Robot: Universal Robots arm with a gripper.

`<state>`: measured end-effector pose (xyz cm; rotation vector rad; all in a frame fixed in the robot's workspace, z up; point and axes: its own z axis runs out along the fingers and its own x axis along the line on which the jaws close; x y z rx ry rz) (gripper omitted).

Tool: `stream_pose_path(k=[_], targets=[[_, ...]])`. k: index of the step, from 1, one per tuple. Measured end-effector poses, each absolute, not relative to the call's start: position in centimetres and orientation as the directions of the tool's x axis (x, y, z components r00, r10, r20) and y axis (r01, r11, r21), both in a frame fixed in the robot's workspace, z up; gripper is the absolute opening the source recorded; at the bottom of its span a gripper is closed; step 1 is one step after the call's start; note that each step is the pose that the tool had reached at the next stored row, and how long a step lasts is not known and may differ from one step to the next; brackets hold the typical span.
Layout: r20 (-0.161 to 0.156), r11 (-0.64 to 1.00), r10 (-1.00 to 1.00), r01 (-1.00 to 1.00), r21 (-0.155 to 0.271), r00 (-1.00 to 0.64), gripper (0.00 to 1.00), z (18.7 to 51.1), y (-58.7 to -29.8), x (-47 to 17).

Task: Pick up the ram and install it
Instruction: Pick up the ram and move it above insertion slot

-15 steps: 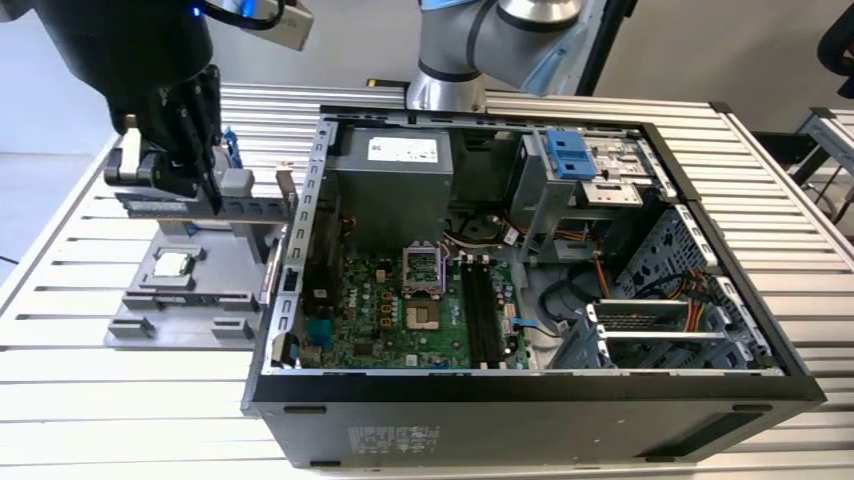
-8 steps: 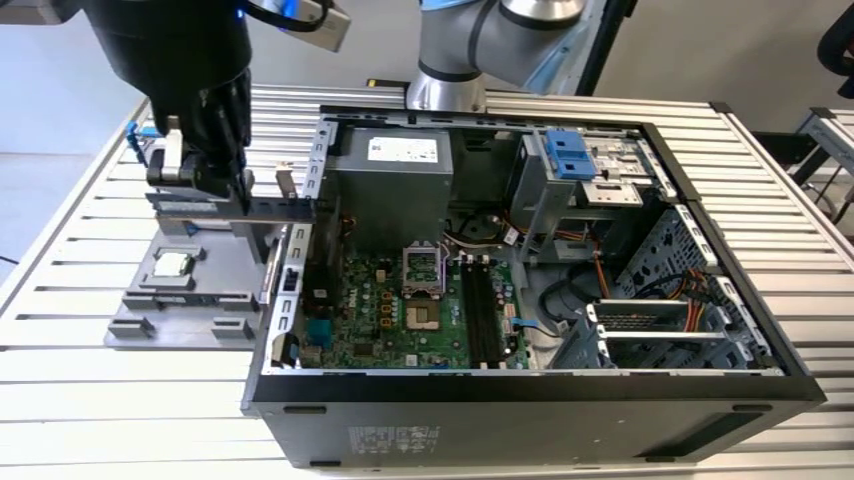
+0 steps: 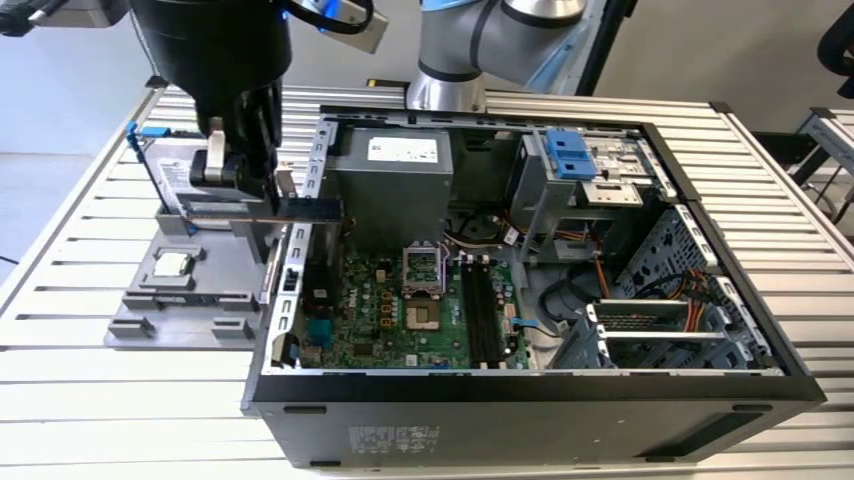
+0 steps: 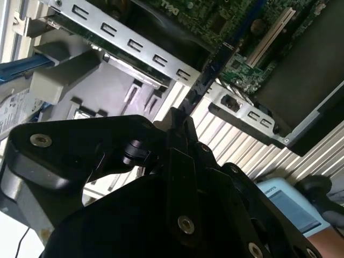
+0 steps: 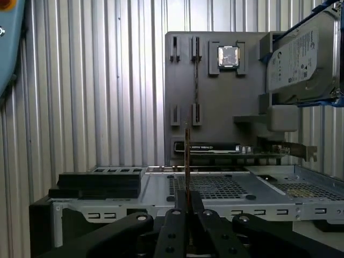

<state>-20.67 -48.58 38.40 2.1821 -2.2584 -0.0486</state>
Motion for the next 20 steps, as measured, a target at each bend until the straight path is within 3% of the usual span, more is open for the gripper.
stream_pose_path(k=[20], targets=[[-0.021,0.034,-0.999,-0.999,0.023,-0.035,0.00,38.4,-48.6,-16.4]])
